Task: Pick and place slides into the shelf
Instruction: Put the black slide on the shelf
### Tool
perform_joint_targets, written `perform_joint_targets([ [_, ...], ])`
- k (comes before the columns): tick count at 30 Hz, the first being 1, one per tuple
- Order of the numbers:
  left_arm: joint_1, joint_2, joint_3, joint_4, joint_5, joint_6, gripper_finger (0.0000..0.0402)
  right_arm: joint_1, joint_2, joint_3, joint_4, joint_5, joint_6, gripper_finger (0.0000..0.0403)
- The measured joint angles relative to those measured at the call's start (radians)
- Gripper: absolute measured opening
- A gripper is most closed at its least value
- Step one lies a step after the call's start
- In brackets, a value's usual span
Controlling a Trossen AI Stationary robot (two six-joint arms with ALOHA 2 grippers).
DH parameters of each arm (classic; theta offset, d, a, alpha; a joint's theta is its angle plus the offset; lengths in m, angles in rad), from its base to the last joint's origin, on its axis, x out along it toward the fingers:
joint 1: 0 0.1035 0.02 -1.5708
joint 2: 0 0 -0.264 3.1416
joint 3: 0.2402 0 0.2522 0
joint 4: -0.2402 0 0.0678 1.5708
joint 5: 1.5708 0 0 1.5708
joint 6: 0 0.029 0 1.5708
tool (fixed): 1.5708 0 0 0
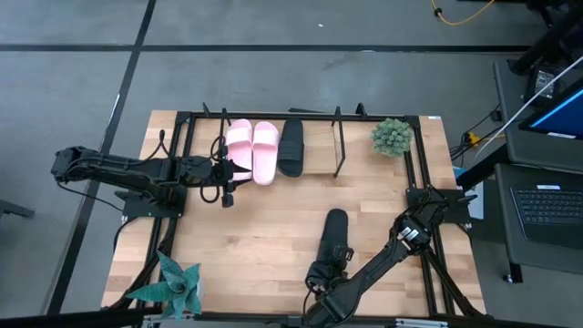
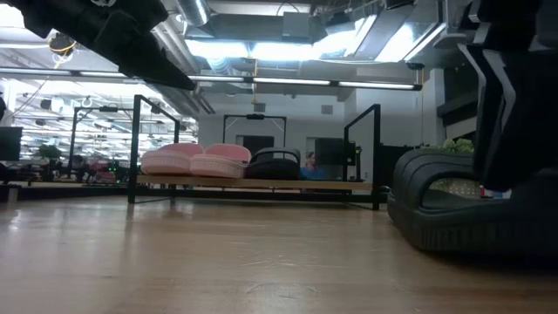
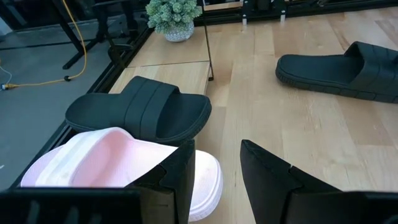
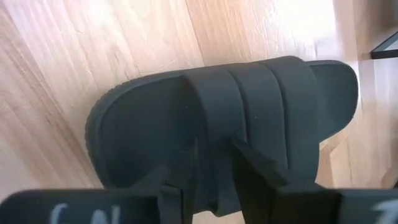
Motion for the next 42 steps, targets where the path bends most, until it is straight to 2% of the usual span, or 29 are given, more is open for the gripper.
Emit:
perform_joint_targets([
  [17, 0.000, 0.000, 0.000, 0.000, 0.000, 0.001, 0.0121, -0.021, 0.000, 0.000, 0.000, -0.035, 0.004, 0.0195],
  [25, 0.000, 0.000, 0.000, -0.002, 0.000, 0.025, 0.0121, -0.033, -0.001, 0.000, 0.001, -0.044, 0.006, 0.0185],
  [32, 0.000, 0.000, 0.000, -0.010, 0.000, 0.026, 0.0121, -0.048, -0.010, 0.002, -0.002, -0.098, 0.003, 0.0165],
  [42, 0.000, 0.000, 0.000, -0.016, 0.000, 0.026, 0.0121, -0.048, -0.010, 0.002, 0.013, -0.104, 0.003, 0.0167],
])
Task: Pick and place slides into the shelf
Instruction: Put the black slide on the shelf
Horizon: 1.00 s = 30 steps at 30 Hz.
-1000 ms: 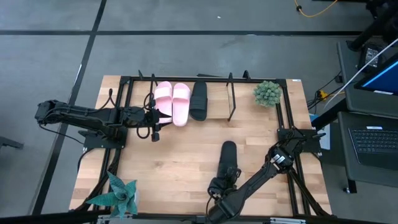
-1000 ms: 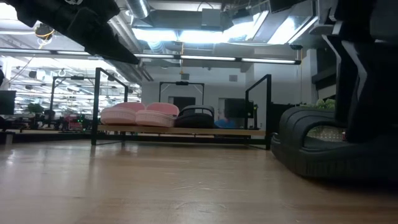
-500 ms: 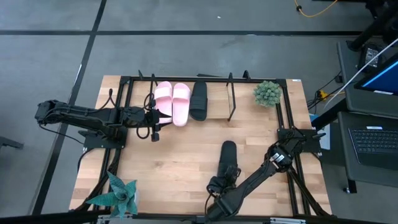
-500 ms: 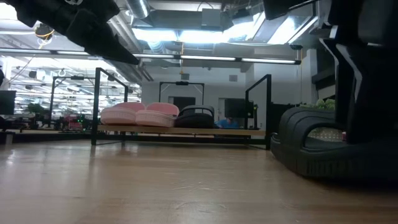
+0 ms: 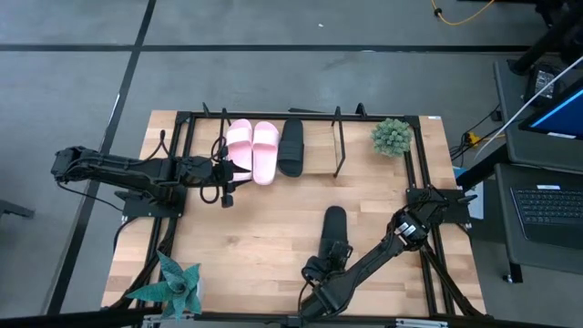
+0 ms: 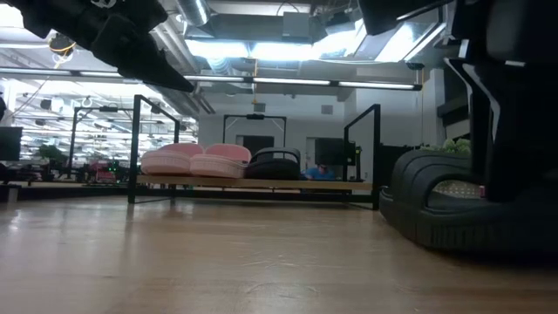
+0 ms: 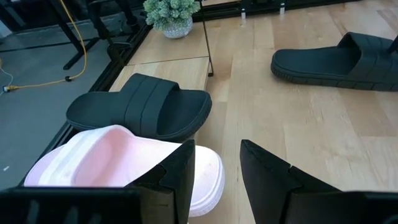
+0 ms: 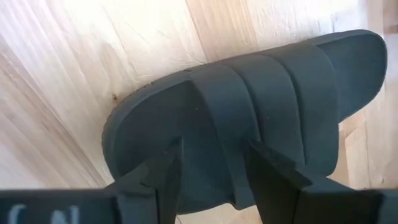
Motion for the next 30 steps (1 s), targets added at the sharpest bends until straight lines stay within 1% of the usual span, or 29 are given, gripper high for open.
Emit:
perform_joint_targets([
  [30, 0.000, 0.000, 0.000, 0.000, 0.000, -0.001, 0.0121, -0.011, 0.001, 0.000, 0.013, -0.002, 0.000, 0.0168],
])
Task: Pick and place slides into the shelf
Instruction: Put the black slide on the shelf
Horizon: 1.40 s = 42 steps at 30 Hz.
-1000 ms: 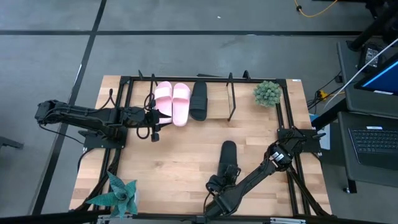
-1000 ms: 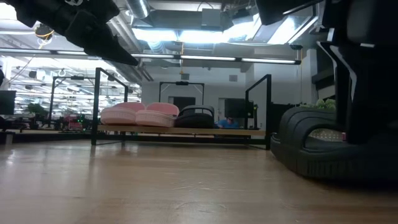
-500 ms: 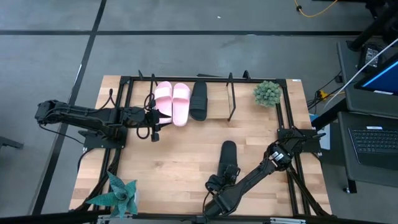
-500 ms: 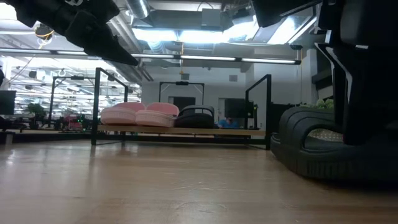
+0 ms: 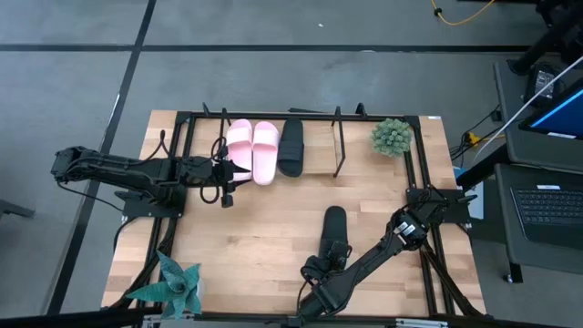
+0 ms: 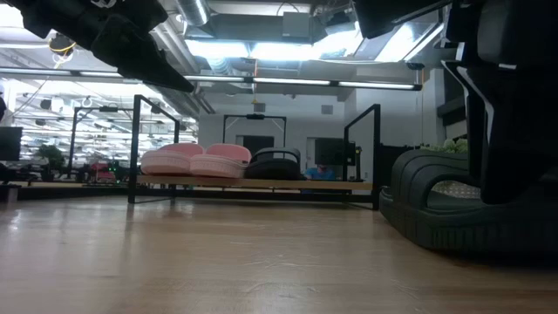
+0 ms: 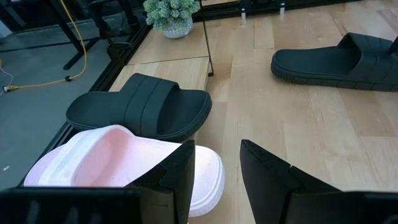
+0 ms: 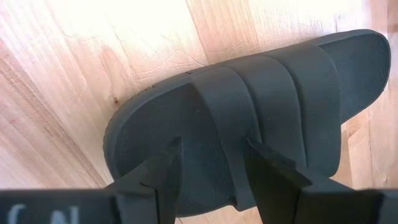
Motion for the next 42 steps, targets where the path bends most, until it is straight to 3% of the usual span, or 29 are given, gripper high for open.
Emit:
perform_joint_targets([
  [12, 0.000, 0.000, 0.000, 0.000, 0.000, 0.000, 0.0121, 0.002, -0.001, 0.033, -0.026, 0.009, 0.000, 0.0168],
  [18, 0.000, 0.000, 0.000, 0.000, 0.000, -0.001, 0.0121, 0.028, -0.007, 0.131, -0.032, 0.093, -0.002, 0.0168],
  [24, 0.000, 0.000, 0.000, 0.000, 0.000, 0.000, 0.0121, 0.055, -0.007, 0.141, -0.035, 0.119, 0.004, 0.0168],
  [30, 0.000, 0.000, 0.000, 0.000, 0.000, 0.000, 0.0121, 0.061, -0.008, 0.122, -0.036, 0.205, -0.023, 0.0168],
  [42, 0.000, 0.000, 0.000, 0.000, 0.000, 0.000, 0.0121, 0.068, -0.008, -0.006, -0.038, 0.146, -0.028, 0.0168],
])
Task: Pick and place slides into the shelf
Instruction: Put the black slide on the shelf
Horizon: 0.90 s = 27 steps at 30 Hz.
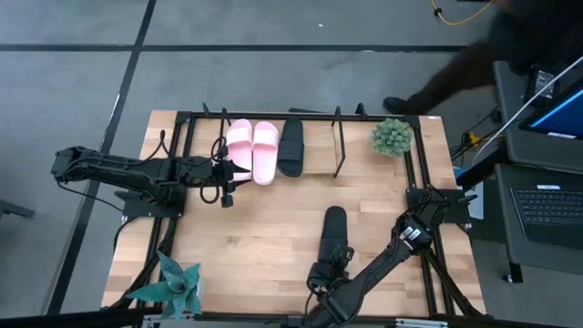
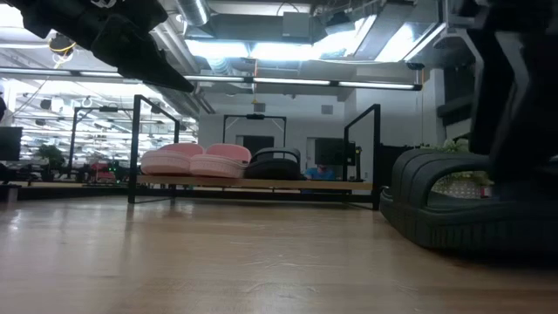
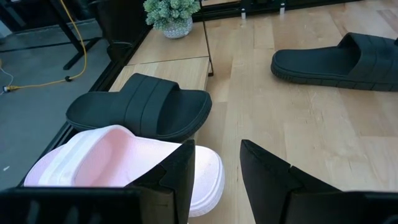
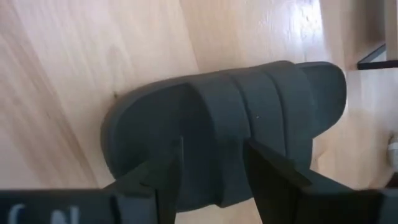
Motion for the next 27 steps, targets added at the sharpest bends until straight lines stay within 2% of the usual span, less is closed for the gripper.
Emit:
perform_joint_targets([
  [5, 0.000, 0.000, 0.000, 0.000, 0.000, 0.000, 0.0121, 0.000, 0.000, -0.005, 0.003, -0.040, -0.028, 0.0168],
  [27, 0.000, 0.000, 0.000, 0.000, 0.000, 0.000, 0.0121, -0.016, -0.001, -0.005, 0.002, -0.047, -0.043, 0.0168],
])
